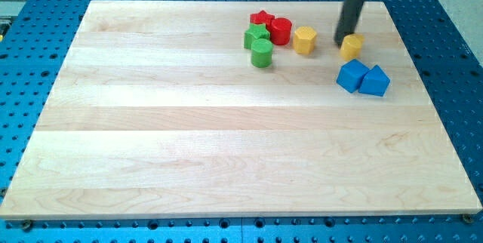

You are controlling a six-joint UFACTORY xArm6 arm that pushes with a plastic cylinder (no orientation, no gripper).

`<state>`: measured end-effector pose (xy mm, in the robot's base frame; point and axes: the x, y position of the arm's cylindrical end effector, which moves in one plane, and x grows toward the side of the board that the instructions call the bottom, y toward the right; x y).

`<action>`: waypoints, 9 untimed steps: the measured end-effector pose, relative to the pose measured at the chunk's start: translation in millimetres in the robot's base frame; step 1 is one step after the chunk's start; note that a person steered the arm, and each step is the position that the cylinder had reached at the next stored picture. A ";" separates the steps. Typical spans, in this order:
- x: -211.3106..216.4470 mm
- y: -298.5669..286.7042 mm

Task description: Move the hexagon to the top left of the cube

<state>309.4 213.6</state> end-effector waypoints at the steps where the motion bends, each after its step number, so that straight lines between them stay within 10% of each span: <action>1: 25.1 -5.6; 3: -40.2 -56.6; 9: 25.2 -97.9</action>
<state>334.7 115.8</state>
